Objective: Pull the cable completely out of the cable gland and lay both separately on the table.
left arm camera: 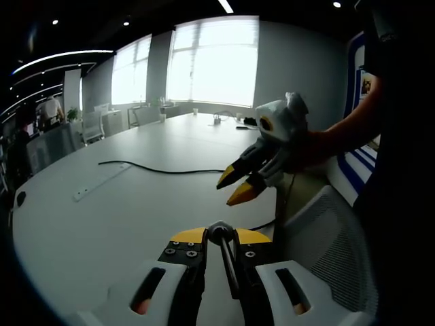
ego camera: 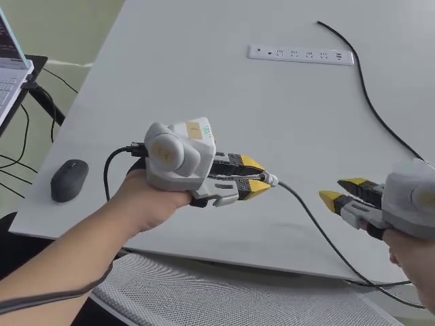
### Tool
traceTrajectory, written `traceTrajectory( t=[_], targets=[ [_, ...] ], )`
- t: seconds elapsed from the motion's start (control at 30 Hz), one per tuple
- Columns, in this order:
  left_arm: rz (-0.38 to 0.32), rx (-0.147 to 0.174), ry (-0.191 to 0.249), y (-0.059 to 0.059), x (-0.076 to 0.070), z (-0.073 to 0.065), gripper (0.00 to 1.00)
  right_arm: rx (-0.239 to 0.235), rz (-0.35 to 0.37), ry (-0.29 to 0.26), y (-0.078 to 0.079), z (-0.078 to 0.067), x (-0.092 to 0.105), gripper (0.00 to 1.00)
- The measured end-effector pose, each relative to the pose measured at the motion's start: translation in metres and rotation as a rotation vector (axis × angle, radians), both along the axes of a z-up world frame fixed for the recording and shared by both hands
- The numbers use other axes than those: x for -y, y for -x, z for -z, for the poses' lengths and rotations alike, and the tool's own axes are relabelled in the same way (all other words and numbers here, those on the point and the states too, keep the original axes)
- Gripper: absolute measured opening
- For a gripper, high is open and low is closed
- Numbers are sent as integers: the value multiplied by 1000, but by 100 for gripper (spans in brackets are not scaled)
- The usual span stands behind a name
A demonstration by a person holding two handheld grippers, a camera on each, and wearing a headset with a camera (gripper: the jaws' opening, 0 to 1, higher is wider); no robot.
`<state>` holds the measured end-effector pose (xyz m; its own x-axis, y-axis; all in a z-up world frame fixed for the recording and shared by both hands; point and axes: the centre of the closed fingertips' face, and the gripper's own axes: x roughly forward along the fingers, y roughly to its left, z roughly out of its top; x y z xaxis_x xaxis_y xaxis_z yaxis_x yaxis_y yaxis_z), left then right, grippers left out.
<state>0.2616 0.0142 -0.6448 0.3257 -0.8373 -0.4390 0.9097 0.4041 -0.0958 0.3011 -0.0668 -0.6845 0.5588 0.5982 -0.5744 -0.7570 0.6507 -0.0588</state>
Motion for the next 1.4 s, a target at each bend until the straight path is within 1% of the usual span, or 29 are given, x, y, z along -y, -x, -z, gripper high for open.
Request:
traceTrajectory(
  t=[0.03, 0.07, 0.1, 0.17, 0.2, 0.23, 0.3, 0.33, 0.4, 0.47, 0.53, 0.63, 0.7, 0.8, 0.9, 1.07, 1.23, 1.4],
  targets=[
    [0, 0, 0, 0, 0, 0, 15, 24, -32, 19, 0, -4, -5, 23],
    [-1, -2, 0, -1, 0, 1, 15, 50, -68, 28, 1, -8, -11, 25],
    [-2, -3, 0, -2, 0, 1, 15, 62, -99, 28, 3, -12, -19, 26],
    [-2, -4, 0, -3, 0, 2, 15, 46, -127, 21, 7, -13, -30, 28],
    [-2, -4, 1, -3, 0, 1, 15, 60, -151, 28, 8, -14, -34, 27],
    [-2, -3, 2, -4, 0, 1, 15, 83, -178, 52, 10, -15, -39, 27],
    [-3, -4, 5, -4, 0, 1, 15, 102, -218, 89, 13, -12, -45, 26],
    [-4, -4, 6, -5, 0, 1, 15, 115, -252, 107, 16, -10, -50, 25],
    [-5, -7, 8, -5, 0, 1, 15, 123, -293, 135, 20, -4, -55, 23],
    [-4, -10, 11, -5, 0, 2, 15, 131, -316, 151, 21, 1, -59, 18],
    [-4, -11, 11, -6, 0, 2, 15, 136, -330, 144, 22, 1, -64, 15],
    [-4, -13, 11, -5, 0, 3, 15, 129, -346, 125, 24, 1, -71, 13],
    [-5, -15, 13, -6, 0, 3, 15, 137, -357, 126, 25, 1, -74, 11],
    [-1, -9, 16, -5, 1, 1, 15, 135, -362, 117, 25, 1, -76, 6],
    [2, -16, 19, -4, 2, 1, 15, 135, -360, 109, 24, 1, -77, 1],
    [0, -17, 20, -6, 2, 2, 15, 117, -353, 87, 24, 1, -76, 0],
    [-4, -17, 25, -8, 3, 0, 15, 97, -330, 91, 21, 4, -73, 0],
    [-12, -18, 31, -11, 1, -1, 15, 58, -303, 101, 19, 14, -64, 0]
  ],
)
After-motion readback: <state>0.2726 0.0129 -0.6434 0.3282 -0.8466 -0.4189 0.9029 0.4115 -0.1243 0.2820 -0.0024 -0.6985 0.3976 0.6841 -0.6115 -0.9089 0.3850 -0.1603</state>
